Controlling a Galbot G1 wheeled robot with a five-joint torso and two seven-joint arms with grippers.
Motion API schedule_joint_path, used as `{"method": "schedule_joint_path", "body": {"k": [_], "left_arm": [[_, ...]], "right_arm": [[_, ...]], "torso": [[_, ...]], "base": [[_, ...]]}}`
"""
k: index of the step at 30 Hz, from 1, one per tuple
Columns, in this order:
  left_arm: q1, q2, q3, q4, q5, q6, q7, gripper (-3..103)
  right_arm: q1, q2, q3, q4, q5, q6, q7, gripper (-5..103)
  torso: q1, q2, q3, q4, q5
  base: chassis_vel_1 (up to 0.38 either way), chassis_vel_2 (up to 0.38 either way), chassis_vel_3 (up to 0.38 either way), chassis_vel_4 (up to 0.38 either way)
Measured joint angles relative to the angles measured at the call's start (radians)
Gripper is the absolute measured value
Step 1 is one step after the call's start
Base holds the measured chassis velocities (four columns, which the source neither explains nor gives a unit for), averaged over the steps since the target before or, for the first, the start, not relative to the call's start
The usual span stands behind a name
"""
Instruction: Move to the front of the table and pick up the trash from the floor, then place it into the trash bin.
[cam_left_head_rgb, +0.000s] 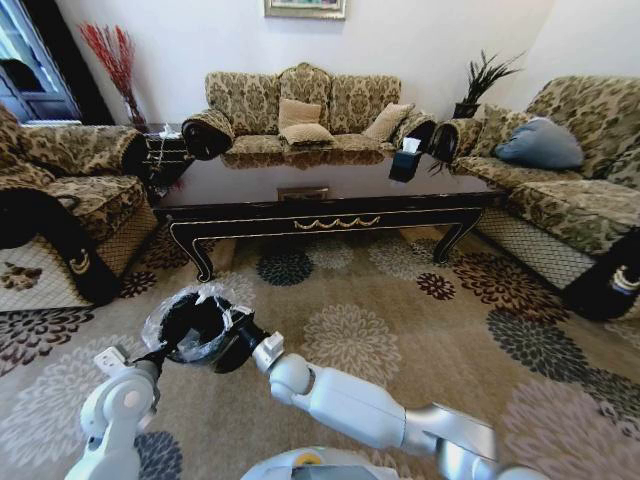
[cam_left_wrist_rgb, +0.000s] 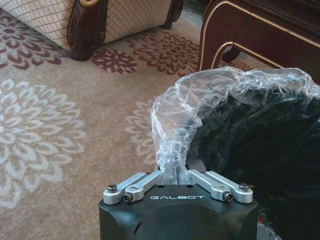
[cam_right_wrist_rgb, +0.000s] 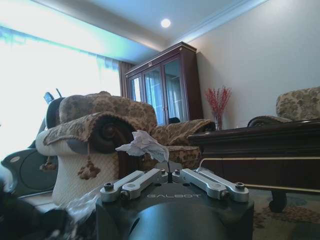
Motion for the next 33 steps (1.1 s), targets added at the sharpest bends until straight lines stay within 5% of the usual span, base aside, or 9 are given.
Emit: {"method": "schedule_joint_path", "body": {"k": [6,10,18,22,24,25,33], "left_arm": [[0.0,0.01,-0.01,-0.008,-0.012,-0.002,0.006,2],[0.0,0.016,-0.019,-0.014,-0.02,-0.003,0.006,2],[0.003,0.018,-0.025,-0.018,-0.022,-0.003,0.006,2],[0.005,0.02,-0.032,-0.023,-0.023,-0.003,0.006,2],[0.006,0.021,-0.034,-0.024,-0.024,-0.003,0.006,2],[0.007,0.022,-0.037,-0.026,-0.026,-0.003,0.006,2],[0.014,0.019,-0.039,-0.033,-0.025,-0.003,0.006,2]], "right_arm": [[0.006,-0.007,-0.014,-0.003,-0.003,-0.017,0.041,5],[0.006,-0.014,-0.014,-0.005,-0.004,-0.022,0.046,27],[0.001,-0.031,-0.008,0.008,-0.013,-0.025,0.051,48],[-0.003,-0.051,-0.002,0.017,-0.027,-0.033,0.066,71],[-0.005,-0.057,-0.002,0.021,-0.027,-0.038,0.073,71],[-0.009,-0.065,0.0,0.029,-0.027,-0.042,0.08,81],[-0.024,-0.097,0.005,0.047,-0.042,-0.051,0.088,100]], "torso": [[0.0,0.0,0.0,0.0,-0.0001],[0.0,0.0,0.0,0.0,-0.0001],[0.0,0.0,0.0,0.0,0.0],[0.0,0.0,0.0,0.0,0.0],[0.0,0.0,0.0,0.0,0.0],[0.0,0.0,0.0,0.0,0.0],[0.0,0.0,0.0,0.0,0.0]], "base": [[0.0,0.0,0.0,0.0],[0.0,0.0,0.0,0.0],[0.0,0.0,0.0,0.0],[0.0,0.0,0.0,0.0],[0.0,0.0,0.0,0.0],[0.0,0.0,0.0,0.0],[0.0,0.0,0.0,0.0]]}}
